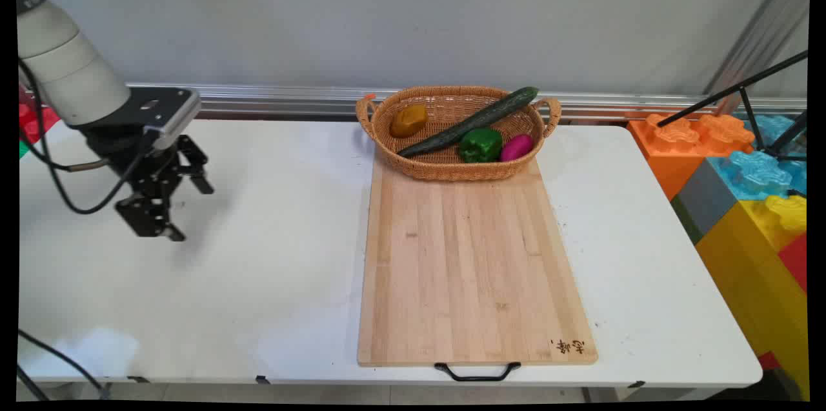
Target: Pick up the potato from the vegetable basket
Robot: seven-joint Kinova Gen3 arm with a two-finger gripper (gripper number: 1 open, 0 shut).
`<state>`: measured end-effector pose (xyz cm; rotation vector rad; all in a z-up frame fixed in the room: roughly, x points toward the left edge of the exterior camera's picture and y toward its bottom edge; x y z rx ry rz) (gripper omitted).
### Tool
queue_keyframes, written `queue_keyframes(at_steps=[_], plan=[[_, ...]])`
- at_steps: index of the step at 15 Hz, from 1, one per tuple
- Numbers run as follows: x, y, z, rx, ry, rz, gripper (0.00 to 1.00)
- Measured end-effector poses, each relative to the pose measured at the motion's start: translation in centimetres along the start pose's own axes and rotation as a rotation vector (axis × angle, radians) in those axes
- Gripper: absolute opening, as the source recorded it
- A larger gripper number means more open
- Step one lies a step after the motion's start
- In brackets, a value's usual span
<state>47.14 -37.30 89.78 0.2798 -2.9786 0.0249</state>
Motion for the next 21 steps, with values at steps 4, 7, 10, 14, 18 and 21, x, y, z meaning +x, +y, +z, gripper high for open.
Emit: queue_keyframes(at_steps=[4,7,10,14,18,21], plan=[[3.0,-0.8,0.1,0.041,0.108,-0.025,1.0],[6.1,-1.7,-0.3,0.084,0.181,-0.064,1.0],[10.3,-3.3,-1.1,0.147,0.224,-0.11,1.0],[16.1,-5.8,-1.5,0.255,0.215,-0.155,1.0],[20.3,-8.7,-0.2,0.344,0.201,-0.216,1.0],[22.2,-11.0,1.5,0.396,0.188,-0.265,1.0]])
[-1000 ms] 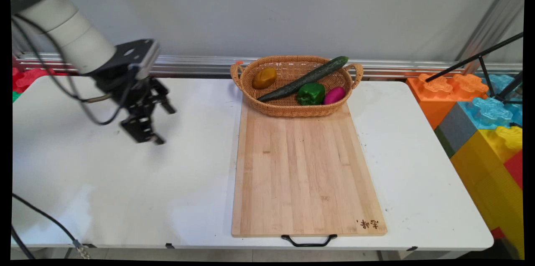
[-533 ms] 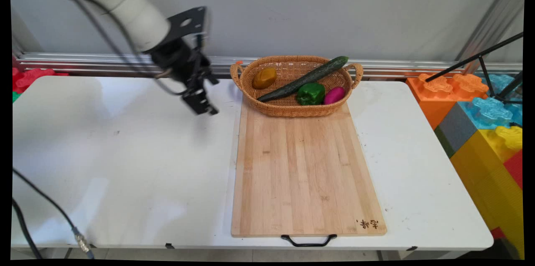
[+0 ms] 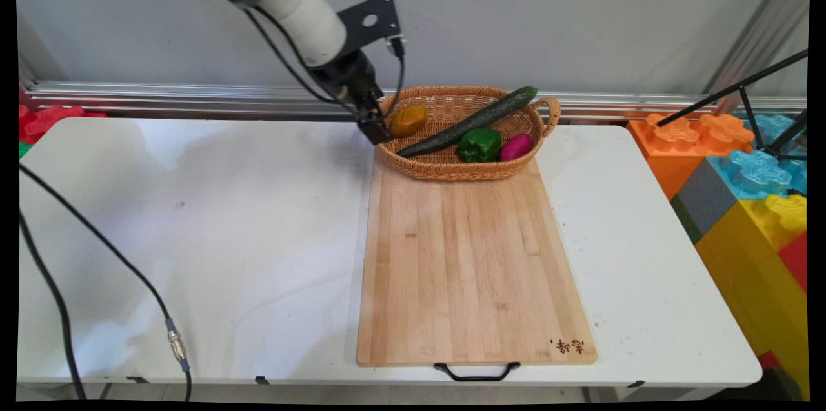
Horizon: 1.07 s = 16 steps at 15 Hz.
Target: Pick up the potato from the vegetable basket
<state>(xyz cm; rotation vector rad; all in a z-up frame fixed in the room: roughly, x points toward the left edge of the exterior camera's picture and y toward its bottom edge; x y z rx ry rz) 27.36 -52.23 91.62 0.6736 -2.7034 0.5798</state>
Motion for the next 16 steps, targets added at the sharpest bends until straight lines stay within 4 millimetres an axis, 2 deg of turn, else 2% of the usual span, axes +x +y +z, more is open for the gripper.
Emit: queue_keyframes(at_steps=[8,12,16], plan=[[2.8,-1.8,7.9,0.091,-0.014,-0.165,1.0],[3.4,-2.9,11.6,0.129,-0.014,-0.222,1.0],[3.5,-3.6,14.4,0.148,-0.019,-0.258,1.0]])
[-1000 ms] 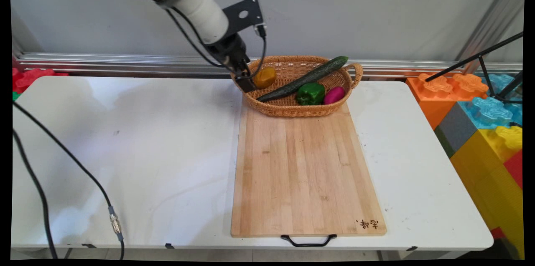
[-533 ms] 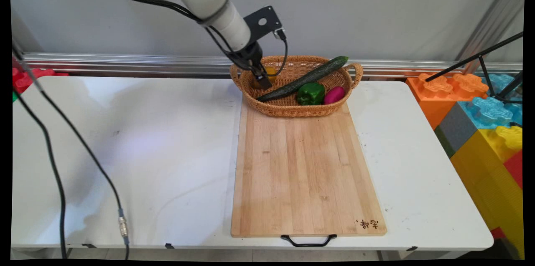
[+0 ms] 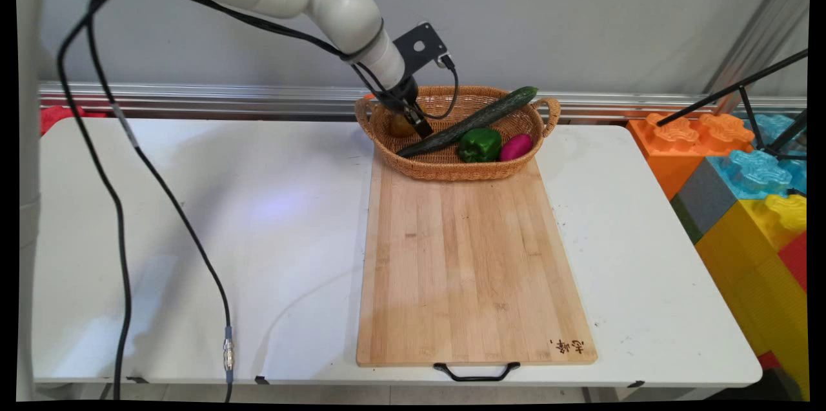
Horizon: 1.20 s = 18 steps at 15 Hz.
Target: Pick up the potato from the vegetable basket, then place the picked object on the cutting board
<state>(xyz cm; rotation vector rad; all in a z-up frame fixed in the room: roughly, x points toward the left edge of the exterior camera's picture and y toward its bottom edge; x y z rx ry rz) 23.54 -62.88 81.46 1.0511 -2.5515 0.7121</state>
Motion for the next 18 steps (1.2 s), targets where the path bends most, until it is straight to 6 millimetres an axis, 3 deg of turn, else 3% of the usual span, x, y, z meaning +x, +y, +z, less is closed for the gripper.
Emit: queue_keyframes(at_steps=[4,13,14,18], plan=[[0.1,-0.3,2.3,0.02,-0.006,-0.03,1.0],[0.1,-0.5,4.9,0.036,-0.013,-0.069,1.0],[0.0,-0.4,5.0,0.035,-0.013,-0.072,0.0],[0.0,-0.4,5.3,0.037,-0.011,-0.079,0.0]])
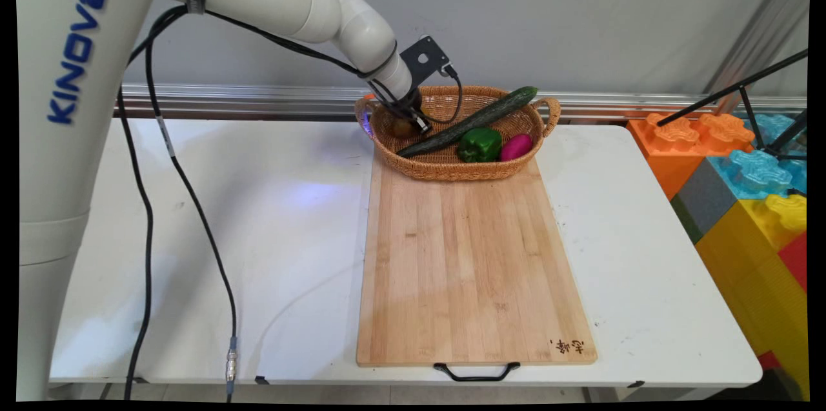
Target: Place the picked object on the cutting board
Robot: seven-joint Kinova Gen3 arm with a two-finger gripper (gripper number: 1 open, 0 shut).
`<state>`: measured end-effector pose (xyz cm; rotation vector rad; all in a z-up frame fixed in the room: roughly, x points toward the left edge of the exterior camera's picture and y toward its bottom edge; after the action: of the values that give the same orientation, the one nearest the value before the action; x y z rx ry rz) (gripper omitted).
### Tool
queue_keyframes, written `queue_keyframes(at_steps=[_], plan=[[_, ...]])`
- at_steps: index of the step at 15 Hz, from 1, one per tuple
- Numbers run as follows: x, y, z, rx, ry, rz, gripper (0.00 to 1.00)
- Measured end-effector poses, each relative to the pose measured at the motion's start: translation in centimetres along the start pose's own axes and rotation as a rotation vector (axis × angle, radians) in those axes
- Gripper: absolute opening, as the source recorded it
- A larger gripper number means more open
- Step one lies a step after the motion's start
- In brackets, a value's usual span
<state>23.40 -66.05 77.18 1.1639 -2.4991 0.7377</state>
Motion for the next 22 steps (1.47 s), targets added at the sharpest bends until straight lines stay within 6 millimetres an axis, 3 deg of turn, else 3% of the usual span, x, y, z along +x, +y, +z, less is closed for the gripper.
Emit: queue_keyframes(at_steps=[4,8,12,15,18,22], plan=[[1.0,0.1,-1.4,0.013,0.04,0.001,0.0],[2.7,0.9,-5.2,0.019,0.1,0.014,0.0],[4.3,2.6,-10.9,-0.022,0.159,0.065,0.0],[4.4,4.4,-14.1,-0.107,0.179,0.107,0.0],[4.2,7.6,-17.5,-0.257,0.192,0.173,0.0],[3.5,11.3,-19.4,-0.407,0.19,0.249,0.0]])
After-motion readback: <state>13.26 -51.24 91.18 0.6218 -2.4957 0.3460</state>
